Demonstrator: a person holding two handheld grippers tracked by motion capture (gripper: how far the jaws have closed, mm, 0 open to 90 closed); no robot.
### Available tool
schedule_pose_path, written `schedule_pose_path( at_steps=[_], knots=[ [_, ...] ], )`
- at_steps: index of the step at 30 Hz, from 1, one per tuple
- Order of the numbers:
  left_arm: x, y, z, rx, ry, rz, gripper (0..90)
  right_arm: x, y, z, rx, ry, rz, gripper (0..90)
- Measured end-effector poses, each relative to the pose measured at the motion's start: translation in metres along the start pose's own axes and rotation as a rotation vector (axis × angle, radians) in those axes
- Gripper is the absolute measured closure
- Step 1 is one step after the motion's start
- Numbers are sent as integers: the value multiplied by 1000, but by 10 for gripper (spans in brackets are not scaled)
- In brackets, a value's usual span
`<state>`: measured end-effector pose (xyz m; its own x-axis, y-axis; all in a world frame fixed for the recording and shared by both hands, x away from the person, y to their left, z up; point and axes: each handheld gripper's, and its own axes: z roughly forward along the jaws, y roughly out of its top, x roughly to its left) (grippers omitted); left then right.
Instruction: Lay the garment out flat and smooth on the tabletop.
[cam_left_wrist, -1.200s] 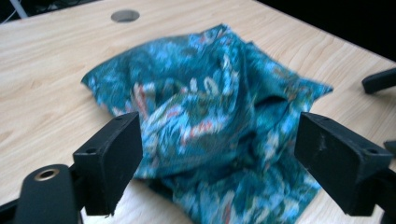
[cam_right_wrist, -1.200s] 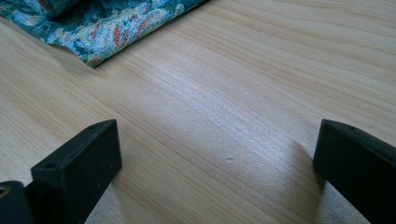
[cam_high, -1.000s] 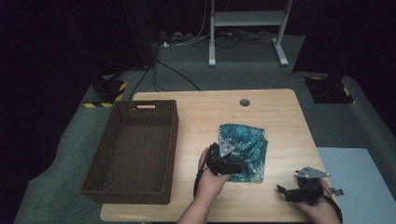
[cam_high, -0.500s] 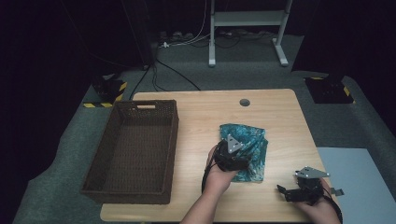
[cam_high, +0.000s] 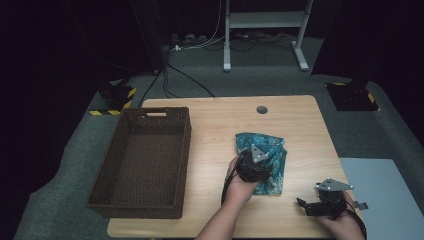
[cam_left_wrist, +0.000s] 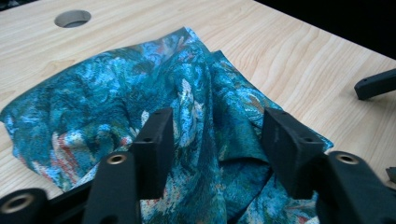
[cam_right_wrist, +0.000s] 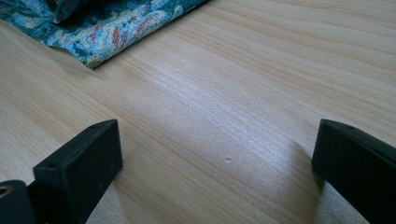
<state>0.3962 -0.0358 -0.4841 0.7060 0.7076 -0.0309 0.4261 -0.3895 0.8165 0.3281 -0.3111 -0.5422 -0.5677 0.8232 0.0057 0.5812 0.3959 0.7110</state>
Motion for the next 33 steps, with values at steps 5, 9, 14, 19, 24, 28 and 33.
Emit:
schedule_pose_path(
  at_steps=[5,9,14,19,24,28,33],
  knots=[
    [0,-1,3,29,11,7,564,0,0,0,0,0,1,15],
    [3,-2,3,37,11,-18,691,0,0,0,0,0,3,16],
    [7,-3,1,42,14,-36,818,0,0,0,0,0,4,17],
    [11,-2,-3,19,12,-57,879,0,0,0,0,1,4,17],
    [15,-2,-9,-9,16,-77,879,0,0,0,0,0,5,18],
    [19,-1,-17,-34,31,-91,880,0,0,0,0,-3,0,18],
    [27,-4,-25,-49,57,-113,880,0,0,0,0,-5,-1,19]
  ],
)
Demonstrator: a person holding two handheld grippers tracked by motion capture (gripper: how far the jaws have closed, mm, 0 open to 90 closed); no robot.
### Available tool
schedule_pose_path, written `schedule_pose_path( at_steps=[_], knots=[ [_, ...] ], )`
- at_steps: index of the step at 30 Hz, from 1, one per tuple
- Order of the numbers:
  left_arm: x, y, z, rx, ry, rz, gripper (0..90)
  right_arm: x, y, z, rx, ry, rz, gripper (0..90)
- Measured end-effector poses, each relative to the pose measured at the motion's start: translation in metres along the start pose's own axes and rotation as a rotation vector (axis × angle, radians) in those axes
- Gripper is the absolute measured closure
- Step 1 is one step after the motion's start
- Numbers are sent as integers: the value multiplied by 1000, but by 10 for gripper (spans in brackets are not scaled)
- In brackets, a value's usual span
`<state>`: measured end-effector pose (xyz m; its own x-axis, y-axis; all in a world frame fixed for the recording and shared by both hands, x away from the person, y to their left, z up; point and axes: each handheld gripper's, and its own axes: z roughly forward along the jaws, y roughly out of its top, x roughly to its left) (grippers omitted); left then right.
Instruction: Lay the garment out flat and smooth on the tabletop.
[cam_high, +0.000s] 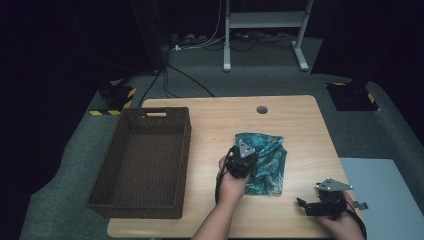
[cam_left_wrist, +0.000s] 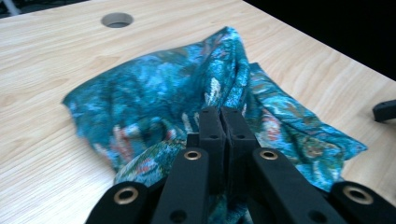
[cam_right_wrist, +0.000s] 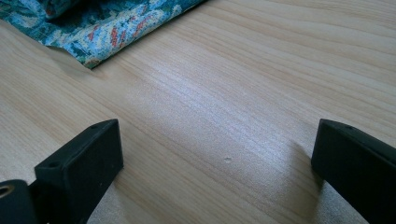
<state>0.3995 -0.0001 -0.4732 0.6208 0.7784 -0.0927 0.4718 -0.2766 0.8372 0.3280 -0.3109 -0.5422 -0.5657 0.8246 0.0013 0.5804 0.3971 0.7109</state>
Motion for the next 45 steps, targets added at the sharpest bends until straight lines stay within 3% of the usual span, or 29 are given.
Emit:
schedule_pose_path(
  at_steps=[12,22,28,31,37,45],
  knots=[
    [26,-16,-16,-29,66,-79,879,0,0,0,-1,-2,2,25],
    [33,-33,-13,-13,66,-116,878,1,0,-5,-53,12,30,174],
    [32,-36,-12,-10,53,-120,878,13,12,-14,-143,49,56,302],
    [31,-36,-11,-12,45,-123,878,20,22,-17,-172,58,41,349],
    [28,-34,-9,-15,33,-121,878,29,41,-23,-220,70,41,387],
    [27,-33,-9,-16,29,-121,879,47,65,-17,-263,93,23,436]
  ],
)
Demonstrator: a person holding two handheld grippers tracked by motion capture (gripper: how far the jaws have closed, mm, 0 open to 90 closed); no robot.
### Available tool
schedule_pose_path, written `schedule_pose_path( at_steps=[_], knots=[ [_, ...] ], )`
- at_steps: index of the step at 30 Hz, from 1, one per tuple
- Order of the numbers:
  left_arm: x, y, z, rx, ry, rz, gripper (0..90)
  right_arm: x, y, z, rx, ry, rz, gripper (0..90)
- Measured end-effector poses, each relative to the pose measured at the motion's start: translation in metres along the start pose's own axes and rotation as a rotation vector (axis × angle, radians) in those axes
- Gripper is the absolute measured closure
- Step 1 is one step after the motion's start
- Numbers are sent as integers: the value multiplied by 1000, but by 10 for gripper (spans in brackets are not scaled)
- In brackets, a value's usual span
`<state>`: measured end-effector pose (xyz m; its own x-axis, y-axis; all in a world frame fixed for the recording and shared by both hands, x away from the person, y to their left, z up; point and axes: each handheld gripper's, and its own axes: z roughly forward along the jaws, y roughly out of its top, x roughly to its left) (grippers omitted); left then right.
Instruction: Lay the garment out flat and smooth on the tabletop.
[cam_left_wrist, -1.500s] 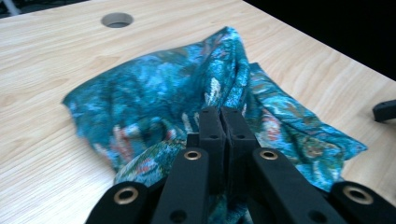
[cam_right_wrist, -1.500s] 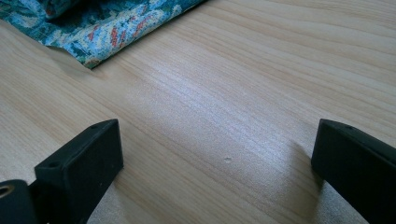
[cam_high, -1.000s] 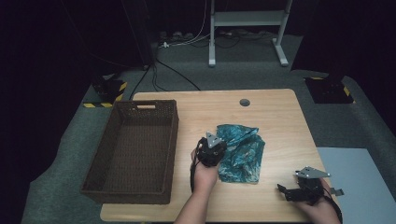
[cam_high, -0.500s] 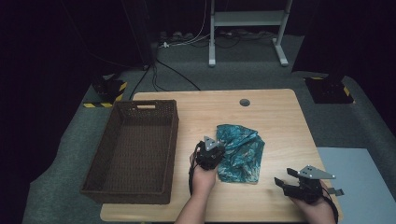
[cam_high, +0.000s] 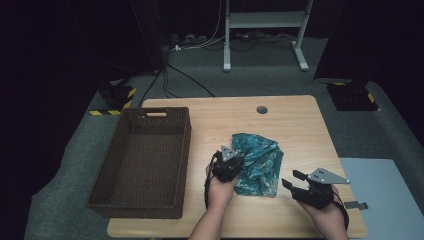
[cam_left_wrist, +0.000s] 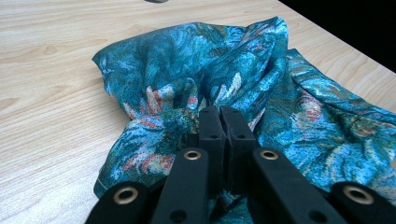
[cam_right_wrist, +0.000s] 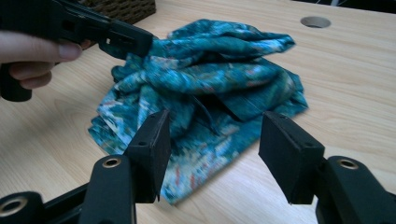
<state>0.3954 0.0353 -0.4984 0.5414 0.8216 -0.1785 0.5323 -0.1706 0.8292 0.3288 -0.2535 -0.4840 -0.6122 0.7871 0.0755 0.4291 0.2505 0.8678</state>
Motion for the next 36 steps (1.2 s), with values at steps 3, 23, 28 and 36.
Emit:
schedule_pose_path(
  at_steps=[3,23,28,36],
  knots=[
    [1,0,0,-4,2,-5,879,5,4,5,-3,4,-7,450],
    [-1,-2,2,-6,-8,-18,879,33,17,36,1,27,-41,502],
    [-3,-2,2,-3,-9,-11,879,36,15,43,20,9,-69,539],
    [-7,-3,4,1,-20,-8,879,40,18,44,-16,-47,-112,607]
  ],
)
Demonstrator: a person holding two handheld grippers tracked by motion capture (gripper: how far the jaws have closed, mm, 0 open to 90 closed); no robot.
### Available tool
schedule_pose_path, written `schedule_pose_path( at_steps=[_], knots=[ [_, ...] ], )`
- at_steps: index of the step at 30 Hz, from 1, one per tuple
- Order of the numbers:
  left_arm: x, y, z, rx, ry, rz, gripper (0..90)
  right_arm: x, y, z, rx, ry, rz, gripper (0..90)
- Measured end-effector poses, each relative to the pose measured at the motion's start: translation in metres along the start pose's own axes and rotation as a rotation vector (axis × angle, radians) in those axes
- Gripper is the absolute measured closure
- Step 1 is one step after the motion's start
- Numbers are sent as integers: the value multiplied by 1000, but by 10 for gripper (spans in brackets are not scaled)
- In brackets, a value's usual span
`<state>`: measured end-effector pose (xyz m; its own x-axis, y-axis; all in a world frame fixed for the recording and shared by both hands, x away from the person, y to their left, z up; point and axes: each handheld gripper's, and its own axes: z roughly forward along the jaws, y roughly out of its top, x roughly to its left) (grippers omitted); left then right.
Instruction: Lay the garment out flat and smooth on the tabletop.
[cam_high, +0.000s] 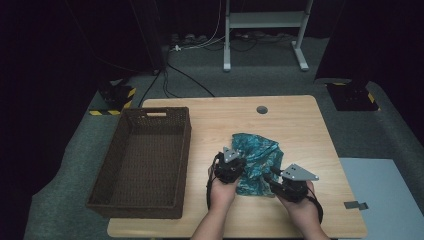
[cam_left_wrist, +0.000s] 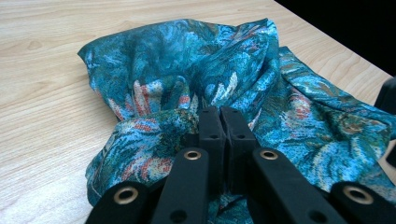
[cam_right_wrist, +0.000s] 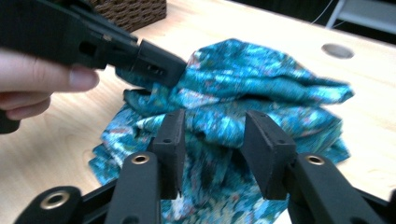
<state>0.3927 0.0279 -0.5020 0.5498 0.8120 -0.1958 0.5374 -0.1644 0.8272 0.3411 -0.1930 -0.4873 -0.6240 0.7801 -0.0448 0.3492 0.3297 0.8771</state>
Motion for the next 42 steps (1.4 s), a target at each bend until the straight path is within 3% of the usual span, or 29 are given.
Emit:
schedule_pose_path(
  at_steps=[5,10,16,22,34,42],
  knots=[
    [0,0,0,-1,-1,1,879,-2,2,5,17,-18,-13,708],
    [-1,0,0,-2,-6,2,880,-4,-1,8,27,-3,2,890],
    [0,2,-4,-16,-2,-2,881,-9,-1,4,13,-11,10,900],
    [12,4,-14,-41,24,-38,882,-23,-5,-7,10,-37,21,900],
    [43,-2,-34,-65,99,-106,884,-58,-33,-26,58,-112,57,900],
    [54,-10,-36,-60,121,-142,884,-80,-50,-38,88,-162,86,900]
  ],
)
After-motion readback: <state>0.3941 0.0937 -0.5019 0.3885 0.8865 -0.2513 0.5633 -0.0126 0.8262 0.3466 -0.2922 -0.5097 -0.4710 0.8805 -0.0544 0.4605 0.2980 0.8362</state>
